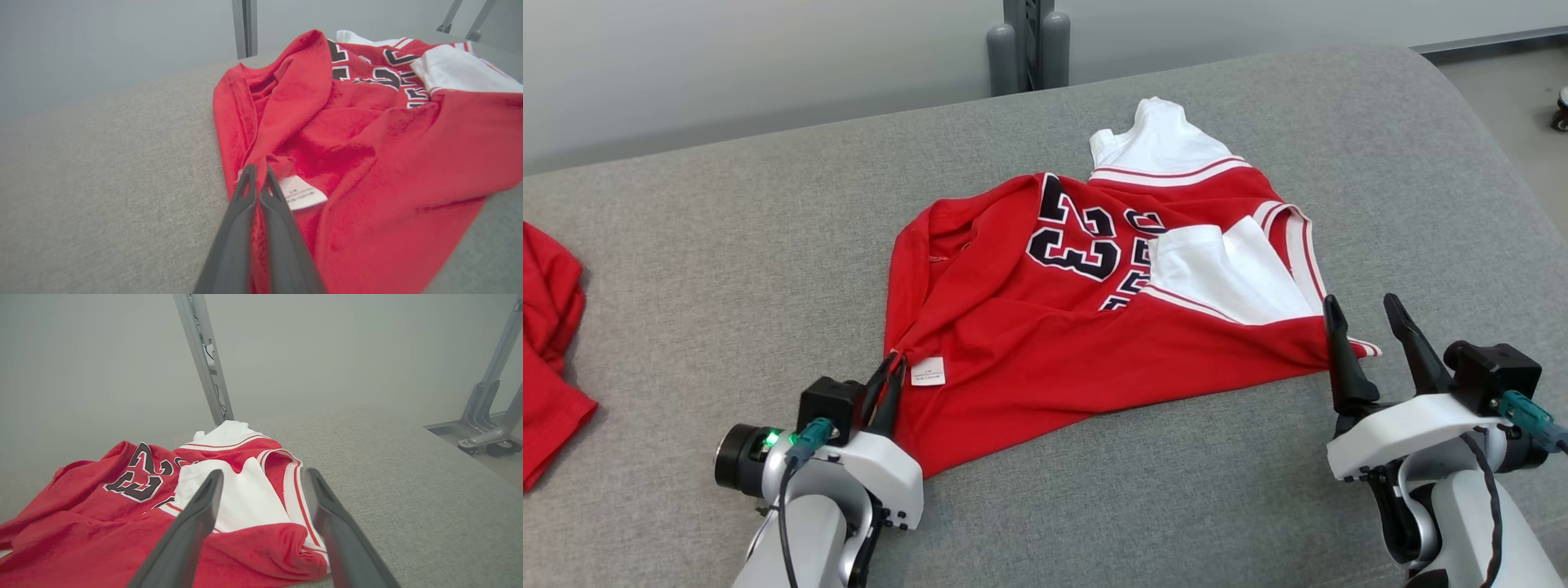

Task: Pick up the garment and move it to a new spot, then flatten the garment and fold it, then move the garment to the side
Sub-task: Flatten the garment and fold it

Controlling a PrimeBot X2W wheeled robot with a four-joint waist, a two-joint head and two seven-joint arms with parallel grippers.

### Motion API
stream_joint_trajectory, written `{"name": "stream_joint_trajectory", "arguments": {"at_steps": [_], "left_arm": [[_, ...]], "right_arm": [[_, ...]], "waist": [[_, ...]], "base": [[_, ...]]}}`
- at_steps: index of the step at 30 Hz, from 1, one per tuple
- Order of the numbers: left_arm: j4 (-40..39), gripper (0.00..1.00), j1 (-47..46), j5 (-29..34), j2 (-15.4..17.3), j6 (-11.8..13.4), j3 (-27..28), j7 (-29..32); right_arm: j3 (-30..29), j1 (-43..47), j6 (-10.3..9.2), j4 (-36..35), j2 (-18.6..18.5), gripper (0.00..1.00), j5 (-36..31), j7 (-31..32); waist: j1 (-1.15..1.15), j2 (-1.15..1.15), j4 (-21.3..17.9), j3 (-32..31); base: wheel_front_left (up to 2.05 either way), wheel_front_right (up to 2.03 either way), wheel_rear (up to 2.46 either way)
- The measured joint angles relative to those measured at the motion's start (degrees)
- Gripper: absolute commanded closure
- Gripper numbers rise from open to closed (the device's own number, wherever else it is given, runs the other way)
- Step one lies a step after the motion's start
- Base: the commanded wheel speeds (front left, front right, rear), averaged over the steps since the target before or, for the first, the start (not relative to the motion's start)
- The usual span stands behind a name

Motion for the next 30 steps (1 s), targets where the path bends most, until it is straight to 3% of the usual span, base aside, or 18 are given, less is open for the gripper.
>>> {"name": "stream_joint_trajectory", "arguments": {"at_steps": [11, 13, 16, 17, 19, 20, 30], "left_arm": [[-7.9, 1.0, 6.2, -7.1, -0.1, -2.7, 7.1, -0.2], [-9.2, 0.9, 8.2, -7.3, -0.1, -3.0, 8.0, -0.2], [-10.6, 0.85, 12.4, -7.2, -0.1, -3.7, 8.2, -0.3], [-10.7, 0.78, 12.9, -7.2, -0.1, -3.8, 8.1, -0.3], [-10.7, 0.49, 14.1, -7.1, -0.1, -3.8, 7.9, -0.3], [-10.7, 0.0, 14.6, -7.0, -0.2, -3.8, 7.8, -0.3], [-19.4, 0.0, 17.2, -6.3, -0.8, -2.7, 8.4, -0.3]], "right_arm": [[-1.5, 0.9, 0.0, 1.7, 0.0, 0.0, -0.4, 0.2], [-1.4, 1.4, 0.0, 2.1, 0.0, 0.0, -0.6, 0.7], [-1.2, 2.8, 0.0, 2.6, 0.0, 0.0, -0.7, 1.4], [-1.1, 3.0, 0.0, 2.7, 0.0, 0.0, -0.8, 1.5], [-1.0, 3.3, 0.0, 2.9, 0.0, 0.0, -0.8, 1.7], [-0.9, 3.4, 0.0, 2.9, 0.0, 0.0, -0.8, 1.7], [-1.1, 4.2, 0.0, 2.0, 0.0, 0.0, -0.8, 1.2]], "waist": [[0.0, 0.0, 5.0, -3.1], [0.0, 0.0, 6.5, -4.3], [0.0, 0.0, 9.1, -6.6], [0.0, 0.0, 9.5, -6.9], [0.0, 0.0, 10.0, -7.5], [0.0, 0.0, 10.3, -7.7], [0.0, 0.0, 11.1, -8.2]], "base": [[0.0, 0.0, 0.0], [0.0, 0.0, 0.0], [0.0, 0.0, 0.0], [0.0, 0.0, 0.0], [0.0, 0.0, 0.0], [0.0, 0.0, 0.0], [0.0, 0.0, 0.0]]}}
